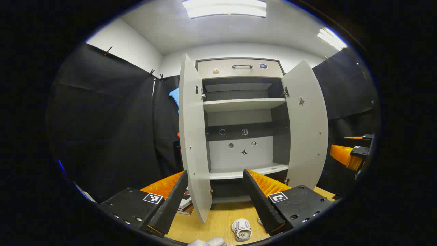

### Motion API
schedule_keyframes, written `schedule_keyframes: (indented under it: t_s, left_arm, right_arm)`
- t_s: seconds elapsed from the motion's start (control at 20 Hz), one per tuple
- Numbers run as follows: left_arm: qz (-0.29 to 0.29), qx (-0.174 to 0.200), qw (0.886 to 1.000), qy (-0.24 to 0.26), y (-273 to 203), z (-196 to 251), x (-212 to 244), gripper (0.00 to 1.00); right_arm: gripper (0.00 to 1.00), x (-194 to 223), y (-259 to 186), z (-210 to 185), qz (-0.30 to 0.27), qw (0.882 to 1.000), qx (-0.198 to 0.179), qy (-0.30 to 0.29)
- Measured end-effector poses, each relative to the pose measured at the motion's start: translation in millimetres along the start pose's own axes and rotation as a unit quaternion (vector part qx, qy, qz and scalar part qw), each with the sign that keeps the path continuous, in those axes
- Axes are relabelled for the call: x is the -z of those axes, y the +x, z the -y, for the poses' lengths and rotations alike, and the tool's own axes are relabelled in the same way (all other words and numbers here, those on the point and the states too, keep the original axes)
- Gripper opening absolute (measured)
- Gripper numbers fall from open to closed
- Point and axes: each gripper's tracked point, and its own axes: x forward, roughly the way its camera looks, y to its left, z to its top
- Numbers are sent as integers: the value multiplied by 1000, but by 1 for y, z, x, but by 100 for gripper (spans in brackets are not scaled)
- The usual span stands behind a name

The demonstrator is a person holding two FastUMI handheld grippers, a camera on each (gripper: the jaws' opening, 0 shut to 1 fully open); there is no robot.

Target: Grab one shoe with the right hand and put it into the shoe cabinet, grab the other shoe with the left hand and put it into the shoe cabinet; then close the right door with the right hand and the left door with the left hand.

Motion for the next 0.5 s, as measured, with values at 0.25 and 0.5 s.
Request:
schedule_keyframes:
  t_s: [0.25, 0.5]
  left_arm:
    - [4, 0, 1000, 2, 0, -2, -2, 96]
    - [2, 0, 1000, 2, -1, -4, 0, 96]
  right_arm:
    - [97, 2, 1, 0, -4, 1000, 4, 1]
    - [97, 12, -1, -3, -11, 1000, 3, -3]
